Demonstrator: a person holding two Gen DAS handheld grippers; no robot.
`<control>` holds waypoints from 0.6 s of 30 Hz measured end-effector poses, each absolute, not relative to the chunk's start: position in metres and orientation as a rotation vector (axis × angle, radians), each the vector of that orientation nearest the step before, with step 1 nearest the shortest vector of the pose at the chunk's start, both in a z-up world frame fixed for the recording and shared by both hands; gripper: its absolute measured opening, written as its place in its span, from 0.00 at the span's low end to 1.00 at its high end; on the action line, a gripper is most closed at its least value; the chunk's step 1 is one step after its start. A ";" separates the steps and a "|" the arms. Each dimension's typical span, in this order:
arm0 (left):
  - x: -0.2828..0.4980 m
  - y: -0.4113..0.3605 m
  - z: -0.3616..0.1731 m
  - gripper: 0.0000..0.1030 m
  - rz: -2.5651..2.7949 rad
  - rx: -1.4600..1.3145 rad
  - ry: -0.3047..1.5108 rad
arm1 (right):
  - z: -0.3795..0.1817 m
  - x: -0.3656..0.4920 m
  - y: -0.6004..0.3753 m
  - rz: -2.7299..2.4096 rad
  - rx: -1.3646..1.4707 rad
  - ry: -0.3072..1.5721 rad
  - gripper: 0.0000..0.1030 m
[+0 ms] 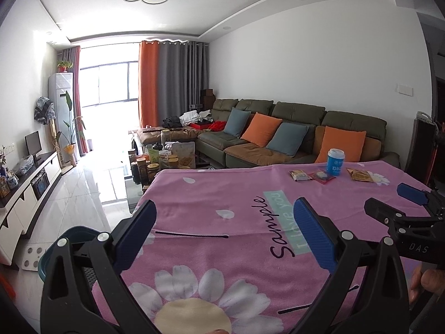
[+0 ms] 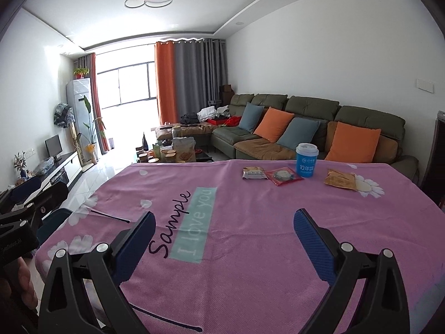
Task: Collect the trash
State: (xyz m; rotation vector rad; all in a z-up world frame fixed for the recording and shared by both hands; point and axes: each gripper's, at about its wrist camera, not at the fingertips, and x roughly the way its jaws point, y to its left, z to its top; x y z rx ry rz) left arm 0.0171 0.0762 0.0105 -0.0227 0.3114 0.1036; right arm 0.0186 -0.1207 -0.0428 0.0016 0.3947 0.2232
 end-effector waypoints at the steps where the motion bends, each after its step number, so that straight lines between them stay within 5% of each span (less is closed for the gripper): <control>1: 0.015 0.076 0.011 0.95 0.102 -0.027 0.309 | -0.043 0.015 -0.121 0.214 0.000 0.382 0.93; 18: -0.025 0.069 0.013 0.95 0.075 -0.048 0.188 | -0.033 -0.032 -0.131 0.133 0.036 0.201 0.93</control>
